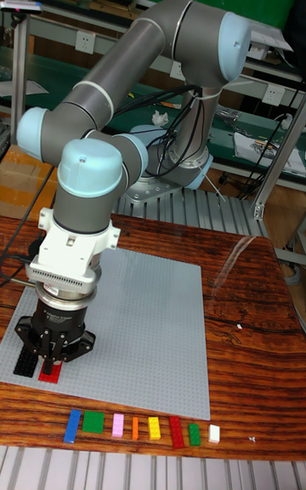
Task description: Build with small Lego blocks
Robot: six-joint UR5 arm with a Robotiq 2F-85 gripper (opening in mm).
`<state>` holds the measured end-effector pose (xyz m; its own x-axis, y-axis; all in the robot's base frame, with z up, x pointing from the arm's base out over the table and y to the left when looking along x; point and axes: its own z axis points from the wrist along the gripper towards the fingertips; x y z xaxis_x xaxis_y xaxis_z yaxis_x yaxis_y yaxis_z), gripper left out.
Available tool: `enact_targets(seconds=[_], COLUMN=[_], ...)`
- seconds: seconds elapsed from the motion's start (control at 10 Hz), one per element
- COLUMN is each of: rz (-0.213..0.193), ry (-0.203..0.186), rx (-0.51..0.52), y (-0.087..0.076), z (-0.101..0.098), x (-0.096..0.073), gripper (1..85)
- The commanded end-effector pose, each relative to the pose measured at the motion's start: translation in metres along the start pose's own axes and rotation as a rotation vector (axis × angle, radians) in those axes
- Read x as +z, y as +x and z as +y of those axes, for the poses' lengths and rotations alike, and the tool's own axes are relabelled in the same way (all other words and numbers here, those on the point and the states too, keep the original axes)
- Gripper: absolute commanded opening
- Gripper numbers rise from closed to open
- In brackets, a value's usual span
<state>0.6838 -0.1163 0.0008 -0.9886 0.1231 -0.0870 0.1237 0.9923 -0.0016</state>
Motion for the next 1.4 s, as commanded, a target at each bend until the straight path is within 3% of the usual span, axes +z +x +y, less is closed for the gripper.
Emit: enact_targets(seconds=[0.0, 0.2, 0.5, 1.3], rz=[-0.011, 0.03, 0.045, 0.014], ry=[-0.027, -0.007, 0.003, -0.015], rx=[0.005, 0.005, 0.01, 0.009], y=[-0.003, 0.006, 0.011, 0.003], z=[0.004, -0.001, -0.005, 0.0], x=[0.004, -0.005, -0.006, -0.002], gripper=[1.0, 1.0, 1.0, 1.0])
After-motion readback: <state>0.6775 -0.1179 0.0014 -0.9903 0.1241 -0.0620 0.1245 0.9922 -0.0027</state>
